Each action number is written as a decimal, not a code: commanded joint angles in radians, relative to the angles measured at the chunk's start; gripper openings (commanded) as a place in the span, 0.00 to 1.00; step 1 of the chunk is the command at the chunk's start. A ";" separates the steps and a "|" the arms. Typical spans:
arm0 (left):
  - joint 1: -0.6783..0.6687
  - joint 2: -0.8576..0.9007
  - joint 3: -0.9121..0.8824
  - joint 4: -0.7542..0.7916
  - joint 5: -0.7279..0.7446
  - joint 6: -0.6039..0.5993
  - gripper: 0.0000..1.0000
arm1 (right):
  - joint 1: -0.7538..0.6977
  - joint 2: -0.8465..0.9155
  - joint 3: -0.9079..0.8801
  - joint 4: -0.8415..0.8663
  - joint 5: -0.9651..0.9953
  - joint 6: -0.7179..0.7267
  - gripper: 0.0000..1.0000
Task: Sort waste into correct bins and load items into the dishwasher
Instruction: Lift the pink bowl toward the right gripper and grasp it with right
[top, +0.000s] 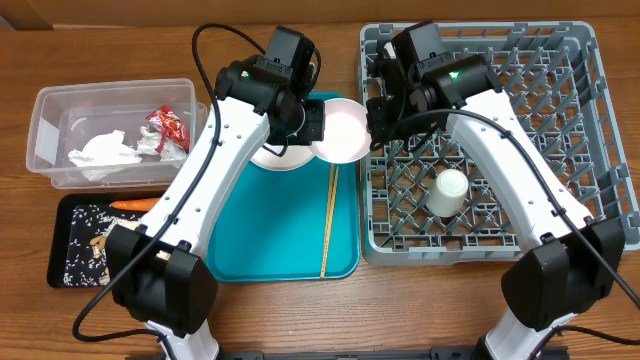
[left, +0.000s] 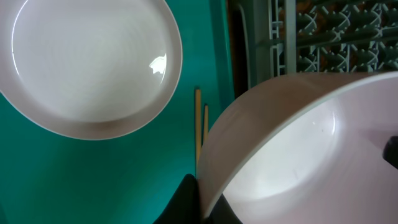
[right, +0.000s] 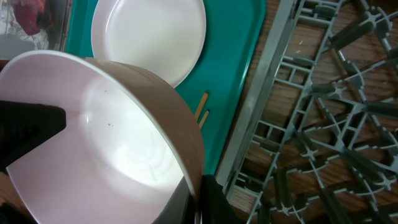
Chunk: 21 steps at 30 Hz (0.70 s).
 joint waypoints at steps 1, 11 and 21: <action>0.004 -0.006 0.014 0.005 0.028 0.027 0.06 | -0.003 -0.004 -0.002 0.010 -0.008 -0.017 0.04; 0.004 -0.007 0.014 0.003 0.031 0.027 0.11 | -0.003 -0.004 -0.002 0.016 -0.008 -0.017 0.04; 0.006 -0.007 0.114 -0.044 0.034 0.048 0.56 | -0.035 -0.005 0.035 0.024 0.156 0.083 0.04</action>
